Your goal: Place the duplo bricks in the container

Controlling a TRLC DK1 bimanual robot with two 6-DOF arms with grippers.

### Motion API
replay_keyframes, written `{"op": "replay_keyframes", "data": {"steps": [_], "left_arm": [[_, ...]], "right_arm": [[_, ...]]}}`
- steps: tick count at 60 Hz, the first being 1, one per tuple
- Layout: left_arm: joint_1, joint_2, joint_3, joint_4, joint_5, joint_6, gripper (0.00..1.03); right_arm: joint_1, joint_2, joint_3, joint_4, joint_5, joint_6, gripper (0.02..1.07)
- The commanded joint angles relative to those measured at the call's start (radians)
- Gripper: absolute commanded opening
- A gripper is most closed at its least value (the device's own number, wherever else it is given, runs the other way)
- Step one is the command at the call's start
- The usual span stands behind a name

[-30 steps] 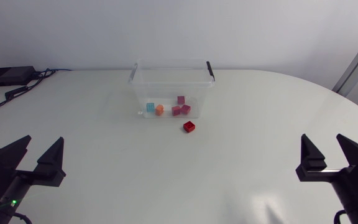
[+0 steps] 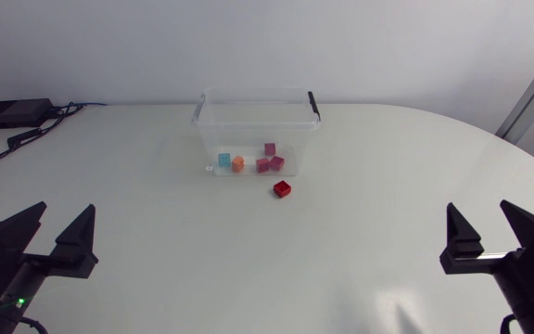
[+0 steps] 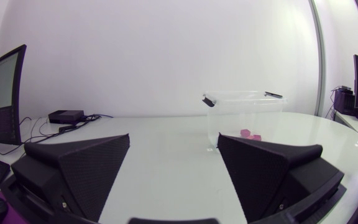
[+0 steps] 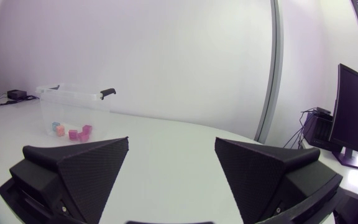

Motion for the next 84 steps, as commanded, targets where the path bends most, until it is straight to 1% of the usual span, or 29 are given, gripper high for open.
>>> {"op": "replay_keyframes", "data": {"steps": [1, 11, 17, 25, 33, 40, 55, 62, 70, 75, 84], "left_arm": [[-0.005, -0.012, -0.018, 0.009, -0.001, 0.014, 0.99], [-0.005, -0.012, -0.018, 0.009, -0.001, 0.014, 0.99], [-0.005, -0.012, -0.018, 0.009, -0.001, 0.014, 0.99], [-0.005, -0.012, -0.018, 0.009, -0.001, 0.014, 0.99], [-0.005, -0.012, -0.018, 0.009, -0.001, 0.014, 0.99], [-0.005, -0.012, -0.018, 0.009, -0.001, 0.014, 0.99], [-0.005, -0.012, -0.018, 0.009, -0.001, 0.014, 0.99], [-0.005, -0.012, -0.018, 0.009, -0.001, 0.014, 0.99], [-0.005, -0.012, -0.018, 0.009, -0.001, 0.014, 0.99], [-0.005, -0.012, -0.018, 0.009, -0.001, 0.014, 0.99], [-0.005, -0.012, -0.018, 0.009, -0.001, 0.014, 0.99]], "right_arm": [[0.008, -0.008, -0.015, -0.011, -0.008, -0.039, 1.03], [0.037, 0.023, -0.004, -0.021, -0.008, -0.059, 1.03], [0.061, 0.061, 0.054, -0.076, -0.037, -0.059, 1.03], [0.087, 0.100, 0.103, -0.092, -0.037, -0.068, 1.03], [0.095, 0.256, 0.200, -0.098, -0.040, -0.067, 1.03], [0.116, 0.365, 0.296, -0.141, -0.047, -0.062, 1.03], [0.216, 0.716, 0.571, -0.359, -0.047, 0.001, 1.03], [0.251, 0.850, 0.680, -0.452, -0.047, 0.021, 1.03], [0.314, 0.942, 0.749, -0.501, -0.047, 0.045, 1.03], [0.362, 0.986, 0.773, -0.506, -0.045, 0.053, 1.03], [0.443, 1.136, 0.816, -0.526, -0.033, 0.116, 1.03]]}}
